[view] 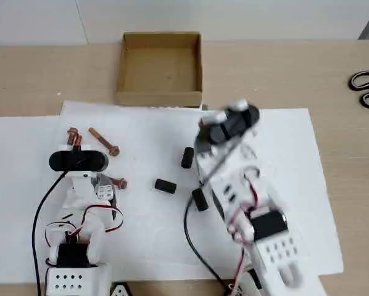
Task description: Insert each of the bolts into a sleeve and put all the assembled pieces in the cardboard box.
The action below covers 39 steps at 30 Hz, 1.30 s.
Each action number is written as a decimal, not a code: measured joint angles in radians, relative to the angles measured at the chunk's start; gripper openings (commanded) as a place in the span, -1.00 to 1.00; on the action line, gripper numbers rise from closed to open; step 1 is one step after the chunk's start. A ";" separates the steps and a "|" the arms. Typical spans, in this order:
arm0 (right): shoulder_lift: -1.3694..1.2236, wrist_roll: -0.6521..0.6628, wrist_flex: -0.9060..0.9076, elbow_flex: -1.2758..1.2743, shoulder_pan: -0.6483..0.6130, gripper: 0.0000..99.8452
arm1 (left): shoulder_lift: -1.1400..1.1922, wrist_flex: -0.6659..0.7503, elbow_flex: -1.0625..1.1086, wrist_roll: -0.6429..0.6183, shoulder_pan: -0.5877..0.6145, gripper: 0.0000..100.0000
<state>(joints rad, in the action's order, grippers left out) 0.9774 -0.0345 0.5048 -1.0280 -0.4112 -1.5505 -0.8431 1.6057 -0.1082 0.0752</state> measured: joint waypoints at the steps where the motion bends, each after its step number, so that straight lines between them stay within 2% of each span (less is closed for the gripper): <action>1: -0.077 0.000 -0.015 0.055 0.000 -0.99 | 0.000 0.000 0.000 0.000 0.000 -0.99; 13: -0.914 0.000 -0.124 0.726 0.018 -0.99 | 0.000 0.000 0.000 0.000 0.000 -0.99; 23: -1.416 0.000 -0.126 1.244 0.049 -0.99 | 0.000 0.000 0.000 0.000 0.002 -0.99; 28: -1.594 0.000 -0.126 1.435 0.071 -0.99 | 0.000 0.000 0.000 0.000 0.031 -0.99; 31: -1.648 0.052 -0.120 1.484 0.072 -0.97 | 0.000 0.000 0.000 0.000 0.034 -0.99; 36: -1.682 0.117 -0.043 1.496 0.068 -0.70 | 0.000 0.000 0.000 0.000 0.034 -0.99; 39: -1.680 0.121 0.028 1.501 0.071 -0.66 | 0.000 0.000 0.000 0.000 0.034 -0.99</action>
<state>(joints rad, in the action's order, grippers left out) -0.7027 0.0867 0.5324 0.4726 -0.3406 -1.5505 -0.8431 1.6057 -0.1082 0.1089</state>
